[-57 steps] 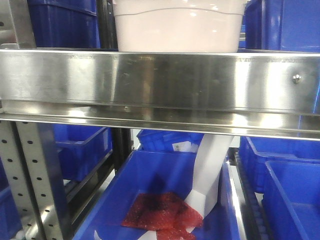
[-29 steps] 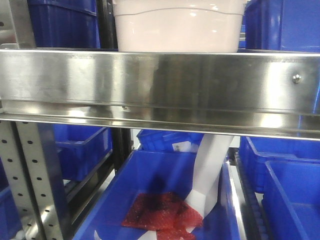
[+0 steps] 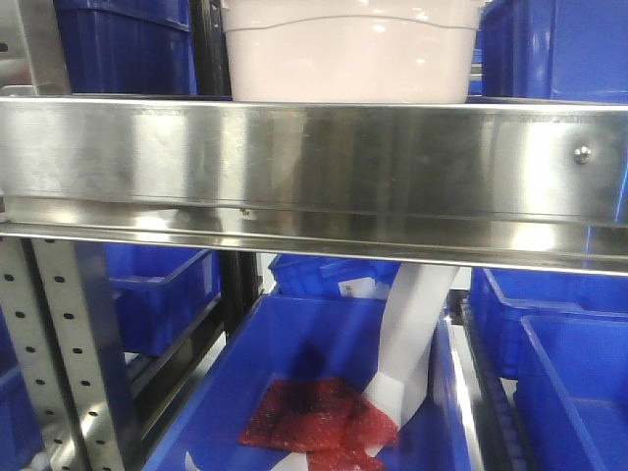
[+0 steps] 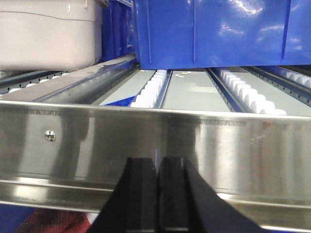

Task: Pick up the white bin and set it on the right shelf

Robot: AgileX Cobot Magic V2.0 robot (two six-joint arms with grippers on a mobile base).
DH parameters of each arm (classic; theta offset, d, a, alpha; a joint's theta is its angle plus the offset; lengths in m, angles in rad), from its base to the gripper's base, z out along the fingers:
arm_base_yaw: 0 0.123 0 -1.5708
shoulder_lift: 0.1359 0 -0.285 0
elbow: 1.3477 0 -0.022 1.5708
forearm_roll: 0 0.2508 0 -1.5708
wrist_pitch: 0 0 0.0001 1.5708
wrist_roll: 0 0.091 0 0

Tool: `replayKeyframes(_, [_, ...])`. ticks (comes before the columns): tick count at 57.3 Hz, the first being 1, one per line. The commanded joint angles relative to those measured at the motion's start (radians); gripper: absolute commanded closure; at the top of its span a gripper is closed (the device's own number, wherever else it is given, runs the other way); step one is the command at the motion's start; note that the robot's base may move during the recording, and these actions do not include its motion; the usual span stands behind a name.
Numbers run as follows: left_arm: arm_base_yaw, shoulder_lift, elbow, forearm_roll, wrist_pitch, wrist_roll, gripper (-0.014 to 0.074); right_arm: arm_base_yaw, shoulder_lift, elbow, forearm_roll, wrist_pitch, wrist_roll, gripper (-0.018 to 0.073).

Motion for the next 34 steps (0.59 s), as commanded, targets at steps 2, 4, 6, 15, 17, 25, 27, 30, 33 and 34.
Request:
replayKeyframes(2, [-0.001, -0.009, 0.015, 0.017, -0.155, -0.005, 0.0715, -0.003, -0.021, -0.025, -0.01, -0.085, -0.009, 0.0489])
replayKeyframes(4, [-0.001, -0.009, 0.015, 0.042, -0.19, -0.005, 0.0715, -0.003, -0.021, -0.025, -0.01, -0.085, -0.009, 0.0489])
replayKeyframes(6, [0.004, -0.009, 0.015, 0.068, -0.222, -0.005, 0.0715, -0.003, -0.021, -0.025, -0.01, -0.085, -0.009, 0.0489])
replayKeyframes(15, [0.039, -0.009, 0.015, 0.156, -0.288, -0.005, 0.0715, -0.003, -0.021, -0.025, -0.01, -0.085, -0.009, 0.0489])
replayKeyframes(17, [0.046, -0.009, 0.015, 0.173, -0.291, -0.005, 0.0715, -0.003, -0.021, -0.025, -0.01, -0.085, -0.009, 0.0489])
replayKeyframes(25, [0.056, -0.009, 0.015, 0.178, -0.355, -0.005, 0.0715, -0.003, -0.021, -0.025, -0.01, -0.085, -0.009, 0.0489])
replayKeyframes(27, [0.056, -0.009, 0.015, 0.178, -0.371, -0.005, 0.0715, -0.003, -0.021, -0.025, -0.01, -0.085, -0.009, 0.0489])
replayKeyframes(30, [0.056, -0.009, 0.015, 0.178, -0.391, -0.005, 0.0715, -0.003, -0.021, -0.025, -0.01, -0.085, -0.009, 0.0489])
replayKeyframes(33, [0.056, -0.009, 0.015, 0.176, -0.395, -0.005, 0.0715, -0.003, -0.021, -0.025, -0.01, -0.085, -0.009, 0.0489])
replayKeyframes(34, [0.056, -0.009, 0.015, 0.176, -0.395, -0.005, 0.0715, -0.003, -0.021, -0.025, -0.01, -0.085, -0.009, 0.0489])
